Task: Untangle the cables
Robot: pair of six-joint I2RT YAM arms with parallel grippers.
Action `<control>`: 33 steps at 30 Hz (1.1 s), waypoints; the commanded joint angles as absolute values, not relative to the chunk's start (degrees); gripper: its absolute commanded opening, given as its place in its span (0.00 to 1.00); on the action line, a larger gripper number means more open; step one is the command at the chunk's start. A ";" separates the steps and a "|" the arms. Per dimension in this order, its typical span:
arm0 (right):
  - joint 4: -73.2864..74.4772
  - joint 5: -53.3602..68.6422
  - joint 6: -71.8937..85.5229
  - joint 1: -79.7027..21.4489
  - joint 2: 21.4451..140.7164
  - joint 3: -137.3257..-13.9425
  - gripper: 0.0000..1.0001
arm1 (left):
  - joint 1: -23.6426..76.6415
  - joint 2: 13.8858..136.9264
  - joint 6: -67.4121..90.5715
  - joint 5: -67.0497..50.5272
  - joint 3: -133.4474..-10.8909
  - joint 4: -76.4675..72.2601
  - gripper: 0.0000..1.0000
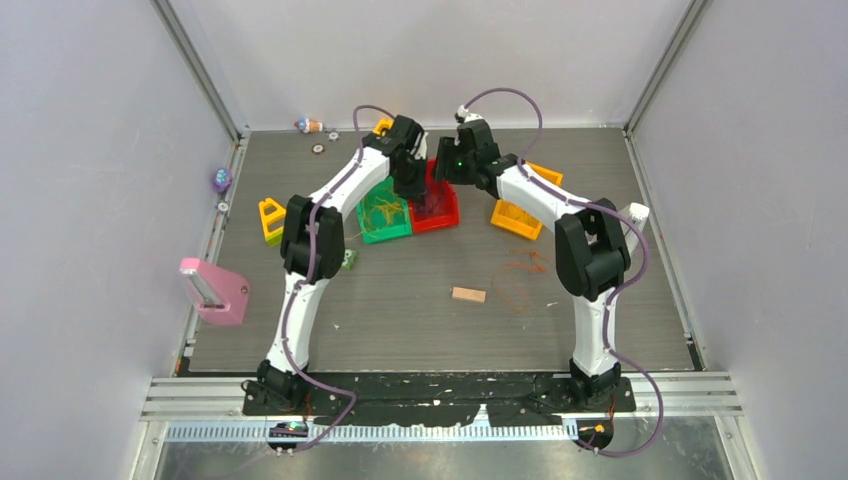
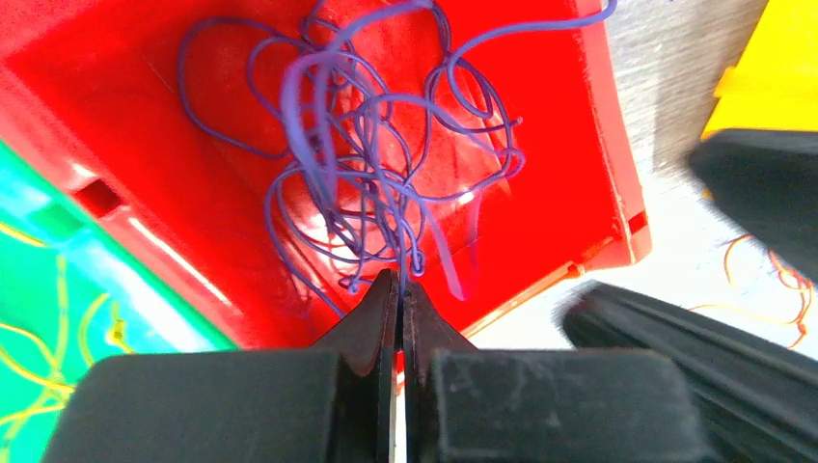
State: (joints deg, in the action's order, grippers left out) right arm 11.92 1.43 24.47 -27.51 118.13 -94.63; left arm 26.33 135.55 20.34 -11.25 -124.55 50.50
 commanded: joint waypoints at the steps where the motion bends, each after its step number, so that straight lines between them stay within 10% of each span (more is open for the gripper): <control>1: 10.33 0.76 23.80 -26.91 111.45 -93.49 0.57 | 27.13 129.66 19.13 -11.43 -119.23 48.14 0.00; 8: 9.10 1.43 23.97 -24.53 104.36 -87.57 0.63 | 27.16 136.18 19.05 -12.28 -127.32 53.36 0.02; 18: 14.89 -6.89 22.63 -21.73 84.91 -68.24 1.00 | 27.54 125.48 19.08 -8.41 -120.18 47.91 0.42; 33: 27.42 -10.71 25.75 -13.74 69.48 -47.52 0.95 | 29.98 105.61 15.93 -6.31 -103.49 39.26 0.92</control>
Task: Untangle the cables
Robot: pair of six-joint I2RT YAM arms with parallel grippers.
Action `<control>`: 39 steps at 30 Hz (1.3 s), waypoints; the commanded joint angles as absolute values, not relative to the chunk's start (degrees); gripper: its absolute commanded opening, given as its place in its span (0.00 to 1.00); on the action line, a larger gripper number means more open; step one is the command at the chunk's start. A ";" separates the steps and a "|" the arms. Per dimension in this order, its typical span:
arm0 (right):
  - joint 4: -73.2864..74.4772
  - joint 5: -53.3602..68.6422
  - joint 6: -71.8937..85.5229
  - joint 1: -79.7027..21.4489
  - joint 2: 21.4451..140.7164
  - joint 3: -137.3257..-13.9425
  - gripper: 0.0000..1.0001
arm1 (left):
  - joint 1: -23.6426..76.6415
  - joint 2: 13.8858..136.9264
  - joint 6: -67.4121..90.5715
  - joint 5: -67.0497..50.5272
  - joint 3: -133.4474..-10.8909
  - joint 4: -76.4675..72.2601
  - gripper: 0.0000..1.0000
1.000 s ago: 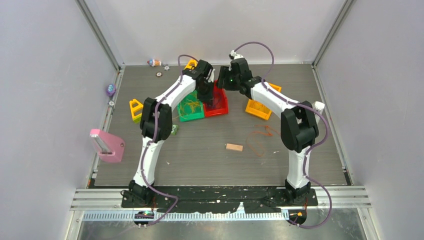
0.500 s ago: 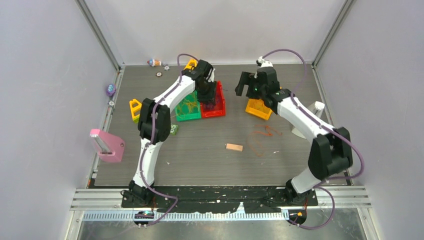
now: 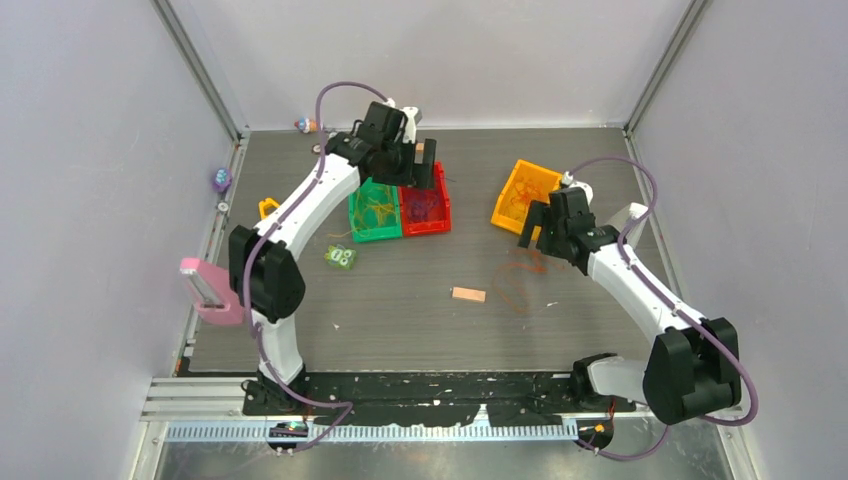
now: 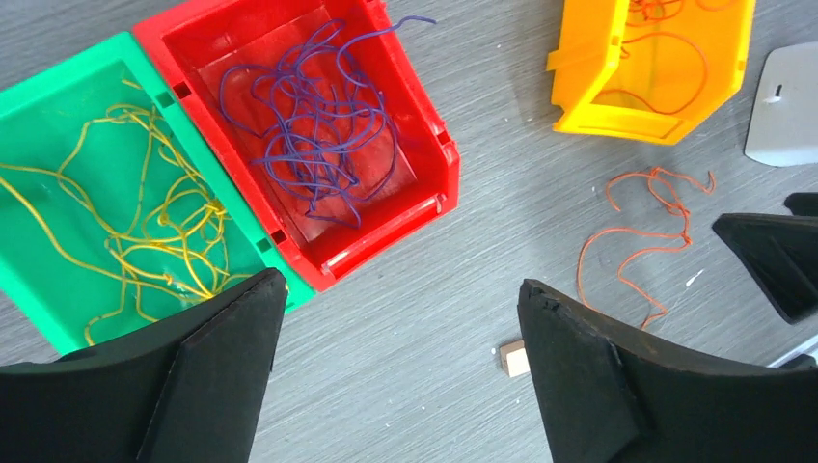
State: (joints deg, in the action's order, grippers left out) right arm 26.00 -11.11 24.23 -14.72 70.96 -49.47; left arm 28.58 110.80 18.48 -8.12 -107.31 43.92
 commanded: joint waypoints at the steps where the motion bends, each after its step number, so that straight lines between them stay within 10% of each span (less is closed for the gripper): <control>1: 27.51 -10.45 26.45 -13.56 70.24 -47.32 0.95 | 30.31 104.68 15.69 -5.81 -102.62 38.83 0.93; 18: 19.04 -10.18 36.80 -13.45 84.87 -45.06 0.98 | 34.12 82.06 17.76 -5.46 -84.17 34.60 0.95; 20: 16.88 -9.79 38.59 -13.45 85.72 -43.85 0.83 | 34.15 78.57 17.88 -4.34 -81.23 34.05 0.94; 23: 16.21 -11.34 39.56 -13.44 85.05 -43.04 0.13 | 34.16 73.92 17.23 -2.00 -77.90 34.78 0.94; 39: 24.84 -7.32 25.74 -14.74 66.66 -62.03 0.05 | 34.16 67.03 16.66 0.26 -72.00 34.92 0.91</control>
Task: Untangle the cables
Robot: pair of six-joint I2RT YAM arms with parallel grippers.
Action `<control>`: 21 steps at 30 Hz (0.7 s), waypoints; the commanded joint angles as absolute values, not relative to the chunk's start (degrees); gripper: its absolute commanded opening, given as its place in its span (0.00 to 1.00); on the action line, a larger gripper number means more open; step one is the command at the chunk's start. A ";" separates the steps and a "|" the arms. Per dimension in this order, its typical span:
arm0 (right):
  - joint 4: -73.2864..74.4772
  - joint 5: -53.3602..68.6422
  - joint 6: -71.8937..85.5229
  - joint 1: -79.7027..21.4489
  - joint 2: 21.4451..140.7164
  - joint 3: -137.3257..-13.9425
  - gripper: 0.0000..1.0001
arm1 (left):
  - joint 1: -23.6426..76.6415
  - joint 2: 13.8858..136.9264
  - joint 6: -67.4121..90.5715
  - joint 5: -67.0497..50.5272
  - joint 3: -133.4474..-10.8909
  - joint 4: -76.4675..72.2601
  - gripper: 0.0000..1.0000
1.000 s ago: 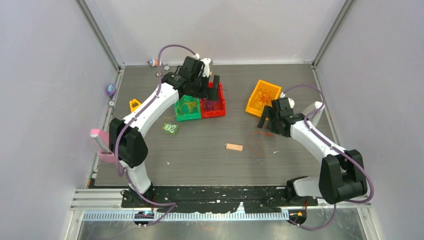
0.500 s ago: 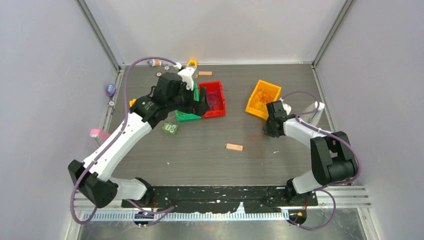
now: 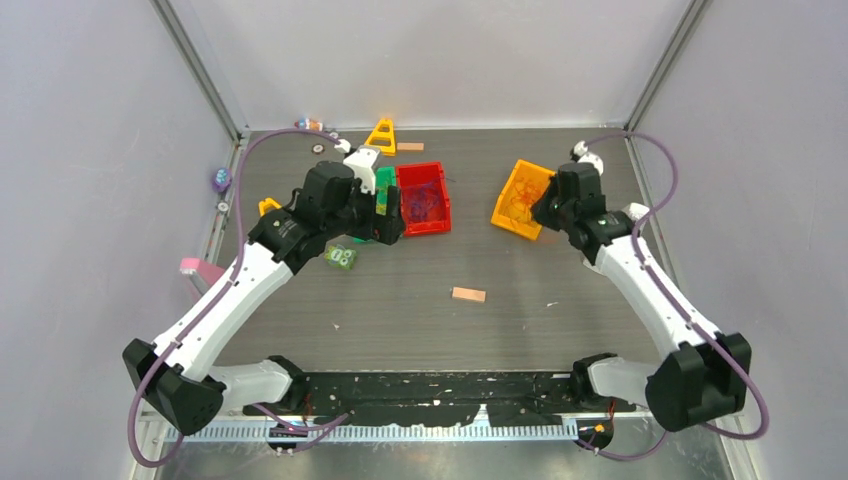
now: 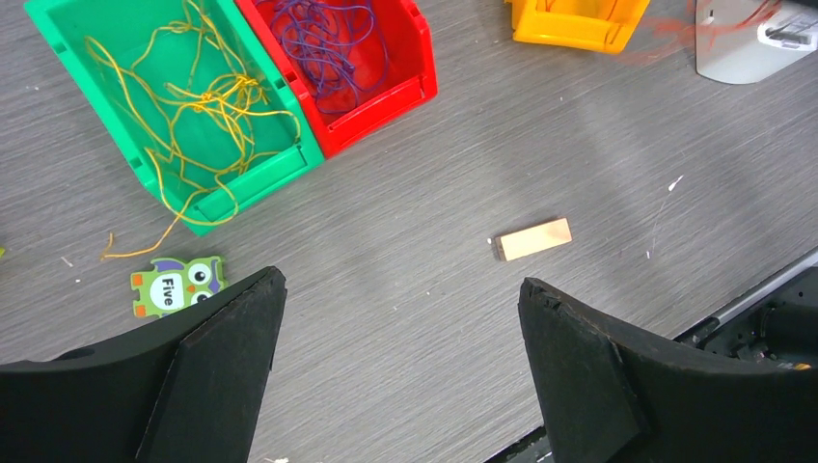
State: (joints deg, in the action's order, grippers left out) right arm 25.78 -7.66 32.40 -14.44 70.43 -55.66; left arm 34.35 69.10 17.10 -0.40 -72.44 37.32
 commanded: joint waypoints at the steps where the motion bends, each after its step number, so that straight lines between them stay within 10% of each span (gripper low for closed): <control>1: 24.64 -8.84 25.05 -14.75 66.65 -63.98 0.05 | 34.17 67.07 16.73 0.26 -72.13 34.91 0.91; 21: 5.68 7.27 16.03 -8.00 94.42 -76.89 0.05 | 34.17 67.09 16.76 -0.52 -72.02 35.77 0.90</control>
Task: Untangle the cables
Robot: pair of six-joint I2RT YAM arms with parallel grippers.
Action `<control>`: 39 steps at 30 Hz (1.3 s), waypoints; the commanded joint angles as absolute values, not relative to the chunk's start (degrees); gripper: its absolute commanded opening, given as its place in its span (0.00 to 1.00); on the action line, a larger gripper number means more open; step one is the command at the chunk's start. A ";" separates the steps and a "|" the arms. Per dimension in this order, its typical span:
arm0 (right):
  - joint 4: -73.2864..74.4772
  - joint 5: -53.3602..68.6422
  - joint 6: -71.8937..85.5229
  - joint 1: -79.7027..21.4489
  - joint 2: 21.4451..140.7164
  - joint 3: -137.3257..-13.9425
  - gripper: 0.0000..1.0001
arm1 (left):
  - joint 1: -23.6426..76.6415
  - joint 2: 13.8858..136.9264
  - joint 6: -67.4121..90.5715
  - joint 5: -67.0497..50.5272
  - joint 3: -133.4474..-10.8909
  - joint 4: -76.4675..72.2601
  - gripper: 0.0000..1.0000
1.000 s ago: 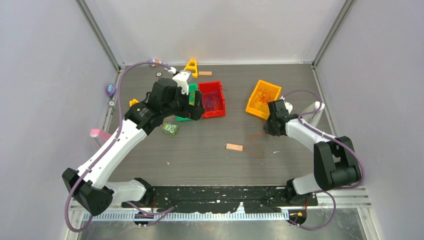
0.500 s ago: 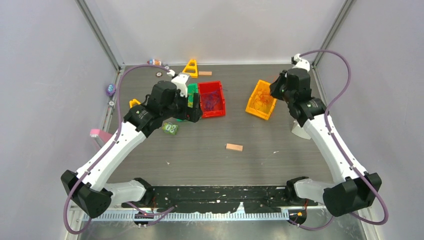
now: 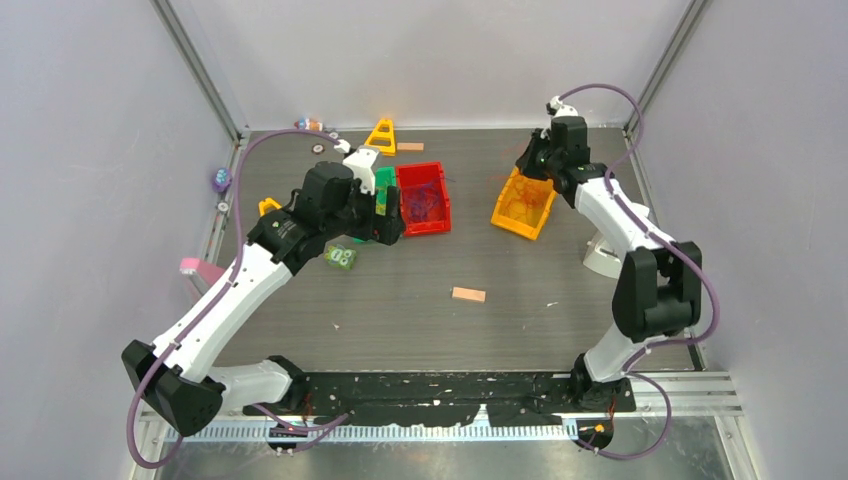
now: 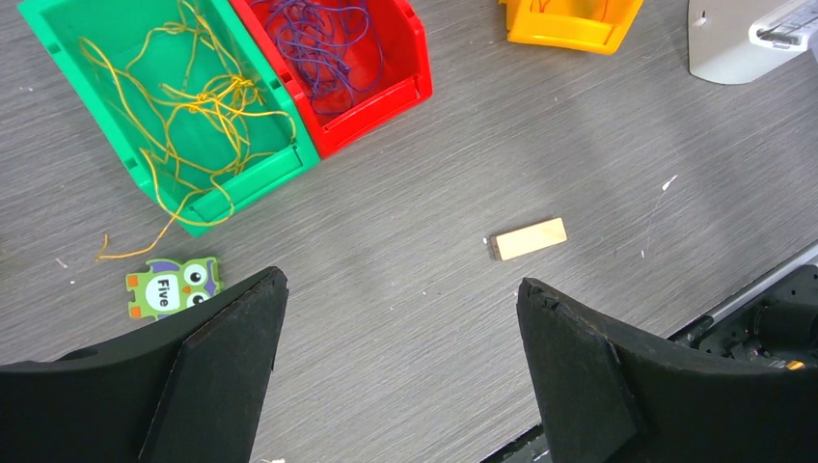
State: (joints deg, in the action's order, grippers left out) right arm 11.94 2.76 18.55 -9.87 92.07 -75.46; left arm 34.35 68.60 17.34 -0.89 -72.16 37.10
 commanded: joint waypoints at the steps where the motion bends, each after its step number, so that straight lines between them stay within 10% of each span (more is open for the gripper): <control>1: 5.22 7.19 15.85 -7.41 95.96 -76.63 0.05 | 34.16 67.14 16.62 -0.51 -72.11 35.84 0.90; 15: 5.66 -1.65 15.83 -1.03 97.48 -66.70 0.05 | 34.12 67.71 16.33 0.22 -72.29 36.40 0.90; 32: 25.66 -13.50 10.72 -8.73 116.17 -88.20 0.05 | 34.12 67.62 15.56 0.26 -72.44 37.79 0.89; 39: 29.55 -11.66 11.48 -8.79 116.67 -91.42 0.43 | 34.14 67.32 15.49 0.26 -72.34 38.69 0.90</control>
